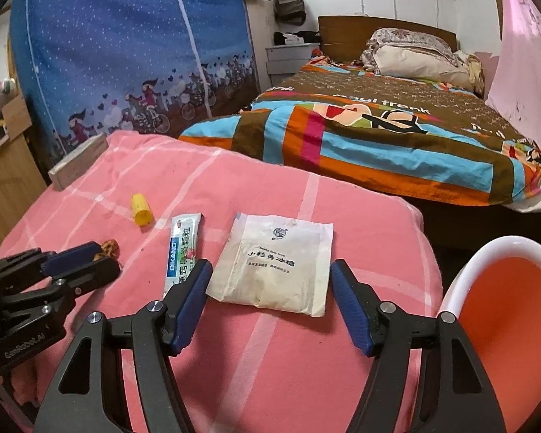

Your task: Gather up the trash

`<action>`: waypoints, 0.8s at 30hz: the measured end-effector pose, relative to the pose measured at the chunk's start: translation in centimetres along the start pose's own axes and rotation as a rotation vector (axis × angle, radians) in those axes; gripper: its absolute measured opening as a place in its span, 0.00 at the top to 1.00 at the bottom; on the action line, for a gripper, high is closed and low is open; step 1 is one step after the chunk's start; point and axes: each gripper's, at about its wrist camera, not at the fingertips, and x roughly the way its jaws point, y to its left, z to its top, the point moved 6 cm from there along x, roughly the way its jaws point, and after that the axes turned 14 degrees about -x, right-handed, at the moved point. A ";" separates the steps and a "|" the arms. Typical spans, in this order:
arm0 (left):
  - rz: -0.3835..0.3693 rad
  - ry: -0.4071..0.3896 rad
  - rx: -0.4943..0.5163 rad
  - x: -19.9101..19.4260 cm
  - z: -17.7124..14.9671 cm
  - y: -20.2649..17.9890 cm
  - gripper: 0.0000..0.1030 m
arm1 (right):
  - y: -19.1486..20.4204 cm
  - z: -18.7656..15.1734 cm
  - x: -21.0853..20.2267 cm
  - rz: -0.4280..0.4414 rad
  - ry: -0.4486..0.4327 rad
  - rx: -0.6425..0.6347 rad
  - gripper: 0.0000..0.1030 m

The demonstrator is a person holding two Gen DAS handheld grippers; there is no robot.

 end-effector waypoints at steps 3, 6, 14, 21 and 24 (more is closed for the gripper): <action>0.000 0.000 0.000 0.0 0.0 0.0 0.66 | 0.0 -0.1 0.0 -0.005 0.002 -0.004 0.42; -0.003 0.000 -0.001 0.0 0.0 0.0 0.67 | 0.1 0.0 0.1 0.002 0.001 -0.003 0.49; -0.003 -0.006 0.003 -0.2 0.0 -0.3 0.74 | 0.3 -0.1 0.2 0.000 0.004 -0.017 0.59; -0.027 -0.022 -0.013 -0.5 0.1 -0.1 0.74 | 0.1 0.0 -0.7 0.016 -0.047 -0.018 0.63; -0.036 -0.040 -0.014 -1.0 0.3 -0.3 0.74 | 0.2 0.2 -1.6 0.013 -0.096 -0.023 0.63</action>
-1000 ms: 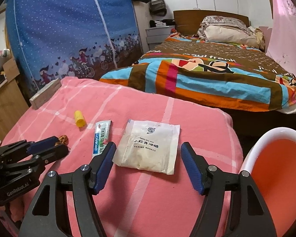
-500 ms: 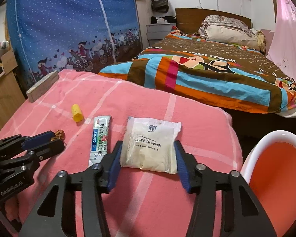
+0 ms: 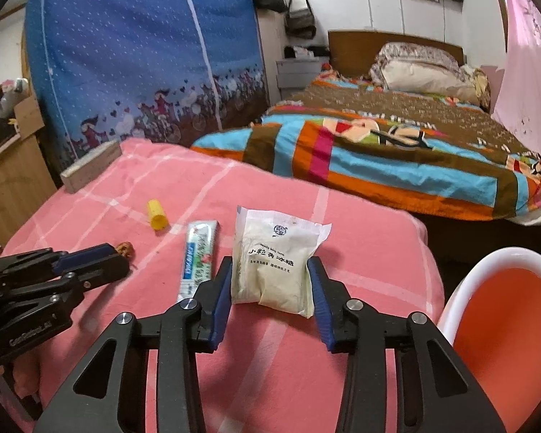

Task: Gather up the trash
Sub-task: 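Lift the walnut shell and white packet over the orange bucket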

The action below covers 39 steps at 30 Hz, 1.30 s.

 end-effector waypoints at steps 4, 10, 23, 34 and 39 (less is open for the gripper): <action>-0.021 -0.048 -0.012 -1.2 0.4 -0.3 0.74 | -0.2 0.3 -1.8 -0.027 -0.088 0.003 0.63; -0.097 -0.192 -0.003 -4.4 1.4 -2.4 0.74 | -0.5 1.0 -5.4 -0.086 -0.254 0.010 0.63; -0.234 -0.453 0.109 -10.2 2.4 -8.8 0.74 | -2.6 1.5 -14.5 -0.228 -0.589 0.028 0.61; -0.298 -0.487 0.277 -11.0 -0.3 -14.7 0.74 | -5.5 -1.0 -19.4 -0.359 -0.651 0.025 0.60; -0.332 -0.431 0.303 -9.8 -1.4 -16.6 0.74 | -7.0 -2.4 -20.4 -0.398 -0.629 0.053 0.59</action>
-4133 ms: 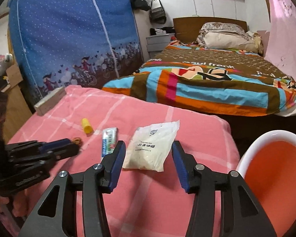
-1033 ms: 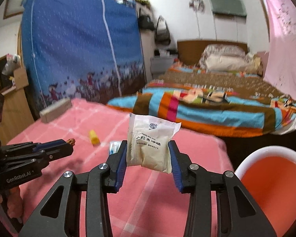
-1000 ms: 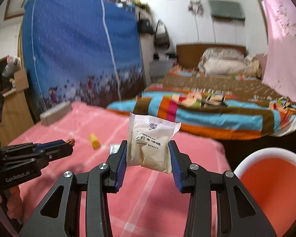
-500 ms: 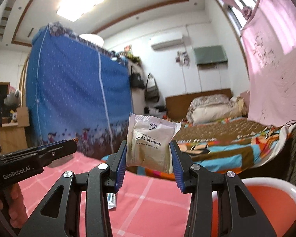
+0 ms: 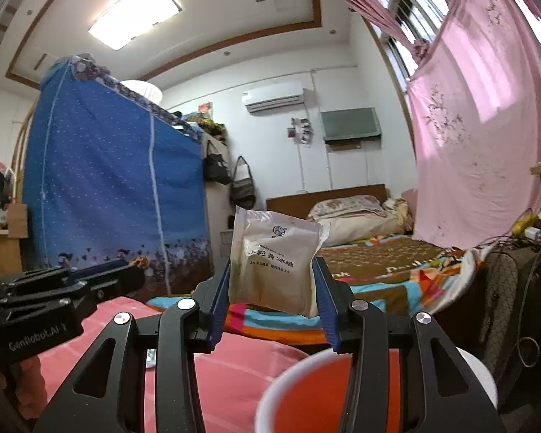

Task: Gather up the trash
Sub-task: 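Lift the walnut shell and white packet over the orange bucket, then open both tools to drop the shell and packet into the bucket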

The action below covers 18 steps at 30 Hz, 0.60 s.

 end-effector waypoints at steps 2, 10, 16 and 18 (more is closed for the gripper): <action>-0.016 0.030 -0.007 0.7 -0.5 -0.6 0.74 | -0.7 -0.4 -0.3 -0.015 0.018 0.006 0.58; -0.068 0.168 -0.065 3.3 -2.6 -2.8 0.74 | -3.3 -2.4 -0.8 -0.059 0.115 0.039 0.58; -0.085 0.241 -0.092 4.6 -3.8 -4.0 0.73 | -4.5 -3.5 -1.3 -0.071 0.159 0.073 0.56; -0.087 0.264 -0.097 4.9 -4.2 -4.4 0.73 | -4.7 -3.8 -1.2 -0.073 0.170 0.084 0.55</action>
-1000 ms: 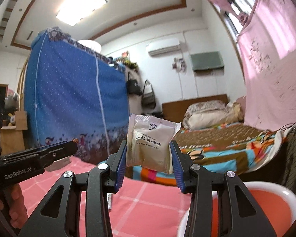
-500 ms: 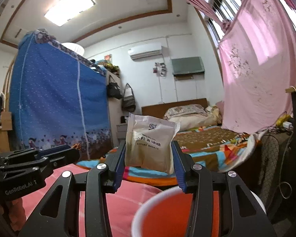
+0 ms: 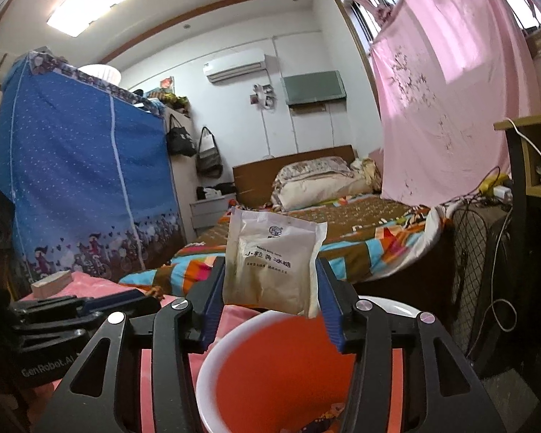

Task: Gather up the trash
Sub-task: 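Open both tools to drop the shell and packet into the bucket, then move both tools back over the bedspread toward the toothpaste tube and yellow cap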

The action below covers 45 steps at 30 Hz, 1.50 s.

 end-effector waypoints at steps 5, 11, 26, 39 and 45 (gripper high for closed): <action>-0.005 0.046 -0.022 0.8 -0.3 -0.5 0.73 | -0.6 -0.3 0.2 -0.015 0.025 0.027 0.50; -0.003 0.085 -0.061 1.3 -0.6 -0.3 0.66 | -1.4 -0.6 0.2 -0.034 0.040 0.063 0.42; 0.084 0.000 -0.194 -0.6 0.9 3.3 0.37 | -1.4 -0.2 0.5 -0.051 0.030 0.081 0.24; 0.249 -0.234 -0.239 -6.0 3.0 9.4 0.00 | 2.0 2.0 0.4 -0.006 -0.088 0.060 0.00; 0.322 -0.275 -0.227 -7.9 3.0 11.6 0.00 | 4.7 3.3 0.6 0.050 -0.147 0.047 0.00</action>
